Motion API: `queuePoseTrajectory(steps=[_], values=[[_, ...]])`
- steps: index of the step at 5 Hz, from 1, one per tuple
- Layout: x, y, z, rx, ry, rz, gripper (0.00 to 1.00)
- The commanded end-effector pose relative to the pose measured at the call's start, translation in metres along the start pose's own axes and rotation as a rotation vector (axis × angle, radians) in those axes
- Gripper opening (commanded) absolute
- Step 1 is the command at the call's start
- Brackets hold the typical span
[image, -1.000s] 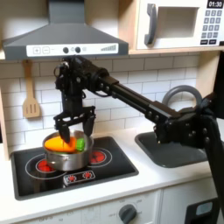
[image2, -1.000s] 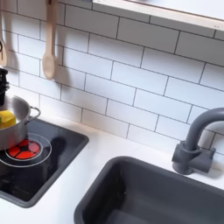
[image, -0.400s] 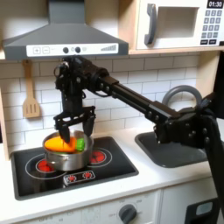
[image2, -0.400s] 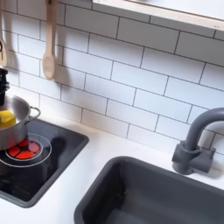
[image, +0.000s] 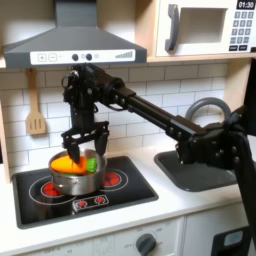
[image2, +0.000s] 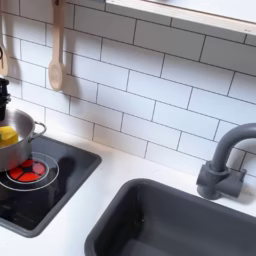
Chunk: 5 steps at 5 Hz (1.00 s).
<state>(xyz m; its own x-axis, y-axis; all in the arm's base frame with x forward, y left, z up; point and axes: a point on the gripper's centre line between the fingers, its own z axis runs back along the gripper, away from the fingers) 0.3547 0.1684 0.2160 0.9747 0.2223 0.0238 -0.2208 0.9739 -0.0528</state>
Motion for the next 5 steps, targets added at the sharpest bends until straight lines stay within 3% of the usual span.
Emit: queuePoseTrajectory(steps=[1, 2, 3, 5], values=[[-0.01, 0.003, 0.016, -0.045, 0.005, 0.105, 1.0], [-0.016, 0.003, 0.02, -0.029, 0.014, 0.135, 1.0], [-0.021, 0.013, 0.029, 0.019, -0.023, 0.193, 1.0], [-0.01, 0.01, 0.02, 0.042, -0.046, 0.25, 1.0]])
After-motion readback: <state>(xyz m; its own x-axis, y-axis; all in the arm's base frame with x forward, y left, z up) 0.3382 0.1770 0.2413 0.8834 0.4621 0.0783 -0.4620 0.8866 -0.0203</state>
